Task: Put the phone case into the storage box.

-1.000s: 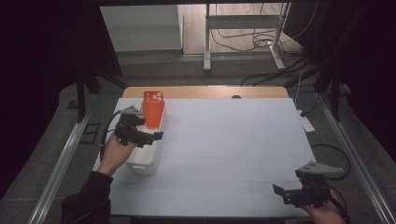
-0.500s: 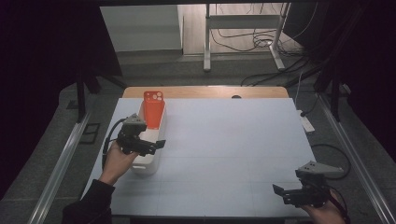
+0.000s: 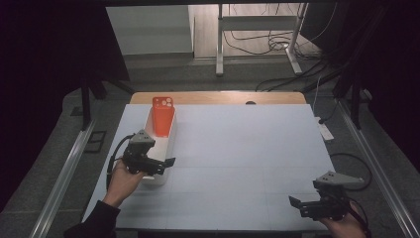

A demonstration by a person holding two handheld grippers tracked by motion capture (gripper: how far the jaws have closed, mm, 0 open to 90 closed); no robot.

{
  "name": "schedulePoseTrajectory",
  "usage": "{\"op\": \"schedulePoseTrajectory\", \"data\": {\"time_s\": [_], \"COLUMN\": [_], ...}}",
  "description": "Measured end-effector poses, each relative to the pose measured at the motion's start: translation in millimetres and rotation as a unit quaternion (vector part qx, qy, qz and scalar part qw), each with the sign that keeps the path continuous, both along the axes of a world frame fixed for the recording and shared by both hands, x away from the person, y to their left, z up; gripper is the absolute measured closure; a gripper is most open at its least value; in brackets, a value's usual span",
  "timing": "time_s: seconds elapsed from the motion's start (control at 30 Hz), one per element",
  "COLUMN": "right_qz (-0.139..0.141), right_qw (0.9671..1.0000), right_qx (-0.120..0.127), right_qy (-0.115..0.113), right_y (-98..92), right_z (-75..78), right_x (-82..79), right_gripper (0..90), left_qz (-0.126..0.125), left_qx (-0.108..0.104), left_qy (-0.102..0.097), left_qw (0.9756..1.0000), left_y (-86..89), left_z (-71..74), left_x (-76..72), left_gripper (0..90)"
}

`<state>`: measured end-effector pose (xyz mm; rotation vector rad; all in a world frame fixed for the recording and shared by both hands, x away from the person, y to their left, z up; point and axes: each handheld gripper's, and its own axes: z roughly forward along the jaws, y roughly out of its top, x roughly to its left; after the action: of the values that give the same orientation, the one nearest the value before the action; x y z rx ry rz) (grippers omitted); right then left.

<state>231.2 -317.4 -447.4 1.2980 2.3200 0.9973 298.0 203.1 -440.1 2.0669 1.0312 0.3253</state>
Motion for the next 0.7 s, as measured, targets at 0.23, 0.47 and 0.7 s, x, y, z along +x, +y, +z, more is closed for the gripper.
{"op": "schedulePoseTrajectory", "data": {"time_s": [0.23, 0.47, 0.7], "right_qz": [0.001, 0.001, 0.0], "right_qw": [1.0, 1.0, 1.0], "right_qx": [0.0, 0.0, 0.0], "right_qy": [0.0, -0.001, -0.001], "right_y": [-0.1, 0.0, 0.0], "right_z": [0.1, 0.2, 0.1], "right_x": [-0.2, -0.2, -0.2], "right_gripper": [0.0, 0.0, 0.0], "left_qz": [0.001, 0.003, 0.005], "left_qx": [-0.012, -0.027, -0.032], "left_qy": [-0.006, -0.006, -0.01], "left_qw": [0.9999, 0.9996, 0.9994], "left_y": [4.0, 10.7, 18.3], "left_z": [0.4, -1.0, -2.0], "left_x": [-11.1, -22.2, -31.1], "left_gripper": [0.0, 0.0, 0.3]}}
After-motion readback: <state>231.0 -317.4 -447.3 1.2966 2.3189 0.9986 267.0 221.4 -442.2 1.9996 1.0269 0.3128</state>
